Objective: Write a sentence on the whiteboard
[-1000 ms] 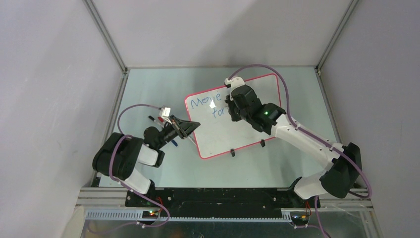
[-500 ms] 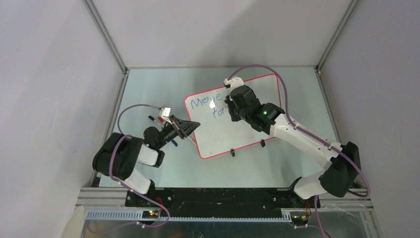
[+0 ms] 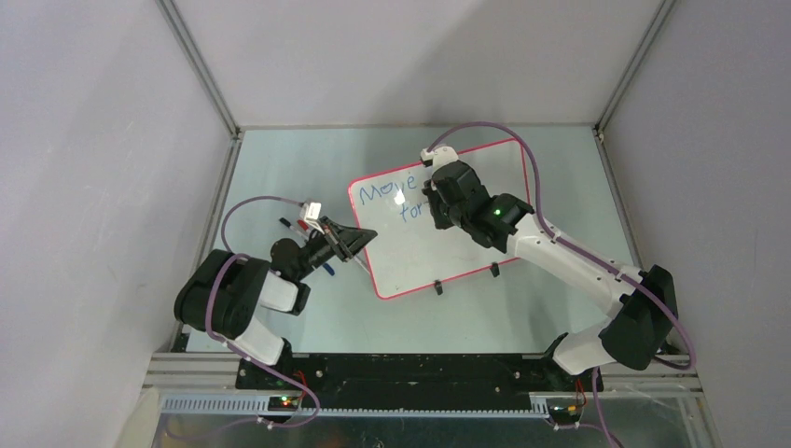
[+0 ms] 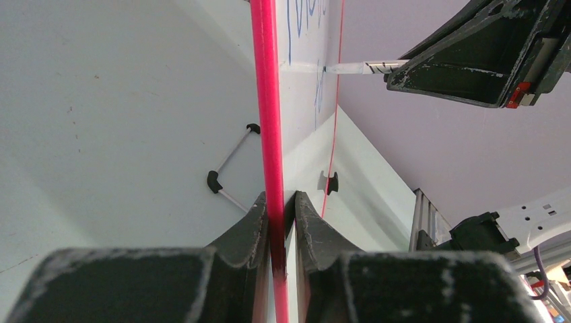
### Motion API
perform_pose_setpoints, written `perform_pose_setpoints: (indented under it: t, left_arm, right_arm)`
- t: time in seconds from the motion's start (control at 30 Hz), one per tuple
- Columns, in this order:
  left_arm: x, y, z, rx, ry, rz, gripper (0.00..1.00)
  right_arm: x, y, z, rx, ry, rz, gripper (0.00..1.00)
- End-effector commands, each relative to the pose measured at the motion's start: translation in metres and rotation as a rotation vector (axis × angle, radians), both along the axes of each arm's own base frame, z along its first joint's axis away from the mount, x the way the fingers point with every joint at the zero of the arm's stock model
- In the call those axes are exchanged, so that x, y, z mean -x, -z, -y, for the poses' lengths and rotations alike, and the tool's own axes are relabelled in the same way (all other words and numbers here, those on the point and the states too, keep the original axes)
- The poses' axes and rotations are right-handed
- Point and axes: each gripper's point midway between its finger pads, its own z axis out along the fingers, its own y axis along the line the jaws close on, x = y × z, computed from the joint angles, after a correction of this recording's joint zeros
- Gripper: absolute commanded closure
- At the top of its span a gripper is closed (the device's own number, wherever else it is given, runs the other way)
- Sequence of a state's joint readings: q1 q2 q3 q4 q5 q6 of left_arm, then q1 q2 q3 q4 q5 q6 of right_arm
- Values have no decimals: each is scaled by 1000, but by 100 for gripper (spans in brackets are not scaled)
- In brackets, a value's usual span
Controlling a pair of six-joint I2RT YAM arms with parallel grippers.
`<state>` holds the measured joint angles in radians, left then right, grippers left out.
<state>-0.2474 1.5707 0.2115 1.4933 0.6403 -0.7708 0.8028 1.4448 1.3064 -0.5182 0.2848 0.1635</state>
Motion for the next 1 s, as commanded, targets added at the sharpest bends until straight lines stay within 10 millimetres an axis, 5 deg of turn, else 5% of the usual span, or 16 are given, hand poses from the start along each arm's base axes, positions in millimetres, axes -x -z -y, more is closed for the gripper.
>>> perform_pose_setpoints:
  t: [0.0,0.97]
  left_arm:
    - [-13,-13,-7,-12,-48,90,100]
    - [-13,-13,-6,-11,-46,89,100]
  right_arm:
    - [-5,-3,4,4,25,17,100]
    - [0,1,14,21,36,8,100]
